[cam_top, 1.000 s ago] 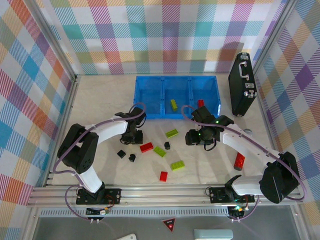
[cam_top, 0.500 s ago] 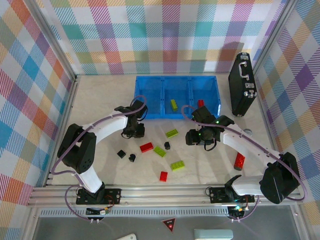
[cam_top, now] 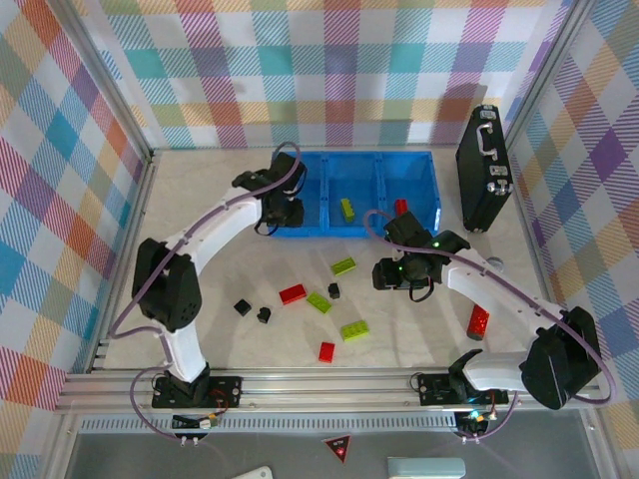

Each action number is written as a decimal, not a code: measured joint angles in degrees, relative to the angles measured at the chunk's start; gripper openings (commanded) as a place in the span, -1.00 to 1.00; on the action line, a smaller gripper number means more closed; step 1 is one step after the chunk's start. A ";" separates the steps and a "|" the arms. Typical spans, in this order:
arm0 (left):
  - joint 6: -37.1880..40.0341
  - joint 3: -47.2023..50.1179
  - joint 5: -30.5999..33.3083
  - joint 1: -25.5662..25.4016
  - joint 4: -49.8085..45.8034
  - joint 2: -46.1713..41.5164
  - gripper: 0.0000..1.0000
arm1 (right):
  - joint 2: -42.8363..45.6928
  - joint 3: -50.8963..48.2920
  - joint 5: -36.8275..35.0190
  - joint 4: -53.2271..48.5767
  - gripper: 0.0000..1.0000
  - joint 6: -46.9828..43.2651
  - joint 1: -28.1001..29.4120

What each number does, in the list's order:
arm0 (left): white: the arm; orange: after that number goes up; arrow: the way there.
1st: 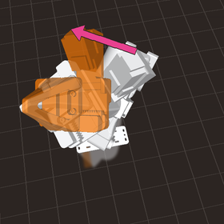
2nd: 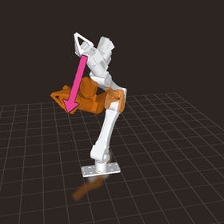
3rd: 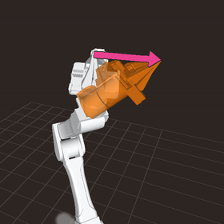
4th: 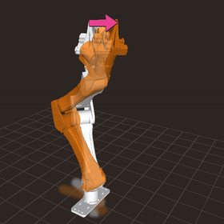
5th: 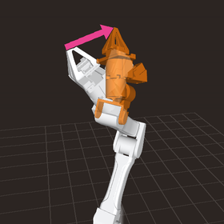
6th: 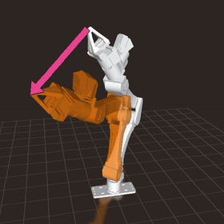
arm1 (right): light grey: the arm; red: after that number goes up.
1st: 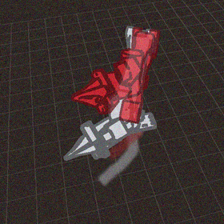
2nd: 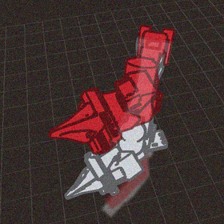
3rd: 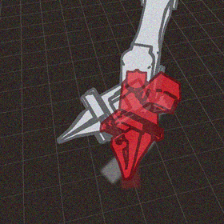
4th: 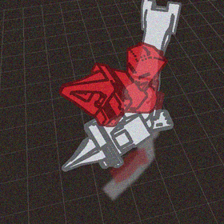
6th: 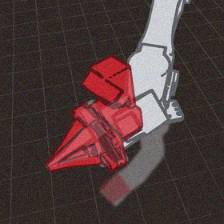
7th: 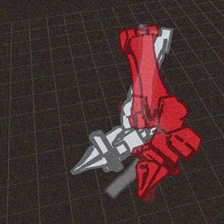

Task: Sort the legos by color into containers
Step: Place the lego in the container.

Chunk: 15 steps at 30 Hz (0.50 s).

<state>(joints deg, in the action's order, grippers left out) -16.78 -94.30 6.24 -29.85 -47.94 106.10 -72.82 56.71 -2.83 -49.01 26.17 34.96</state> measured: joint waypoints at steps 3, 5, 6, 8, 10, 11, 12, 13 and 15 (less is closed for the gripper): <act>1.11 -5.31 0.90 0.26 -0.68 5.01 -0.35 | 0.61 0.02 -0.42 -0.15 0.09 0.00 0.00; 1.77 -8.66 1.33 0.52 -1.11 8.35 -0.35 | 0.96 0.00 -0.68 -0.15 0.09 0.00 0.00; 2.16 -10.32 1.60 0.76 -1.40 10.16 -0.35 | 1.16 0.00 -0.85 -0.15 0.09 0.00 0.00; 2.86 -13.38 2.14 1.36 -1.53 13.40 -0.36 | 1.49 -0.02 -1.05 -0.17 0.09 0.02 0.00; 3.21 -16.11 2.47 2.05 -1.49 16.20 -0.36 | 1.79 -0.04 -1.20 -0.22 0.09 0.02 0.00; 3.39 -17.33 2.49 2.45 -1.46 17.46 -0.36 | 1.92 -0.04 -1.22 -0.26 0.09 0.04 0.00; 3.58 -18.25 2.47 2.78 -1.42 18.45 -0.36 | 2.03 -0.04 -1.22 -0.33 0.09 0.07 0.00; 3.78 -19.19 2.47 3.13 -1.29 19.54 -0.36 | 2.14 -0.09 -1.22 -0.37 0.09 0.11 0.00; 4.09 -20.59 2.45 3.67 -0.94 21.35 -0.36 | 2.16 -0.20 -1.22 -0.46 0.09 0.22 0.00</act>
<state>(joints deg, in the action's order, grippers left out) -12.69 -114.89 8.69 -26.17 -48.88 127.46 -70.65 56.51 -4.05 -49.47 26.39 34.96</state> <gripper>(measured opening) 0.324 0.546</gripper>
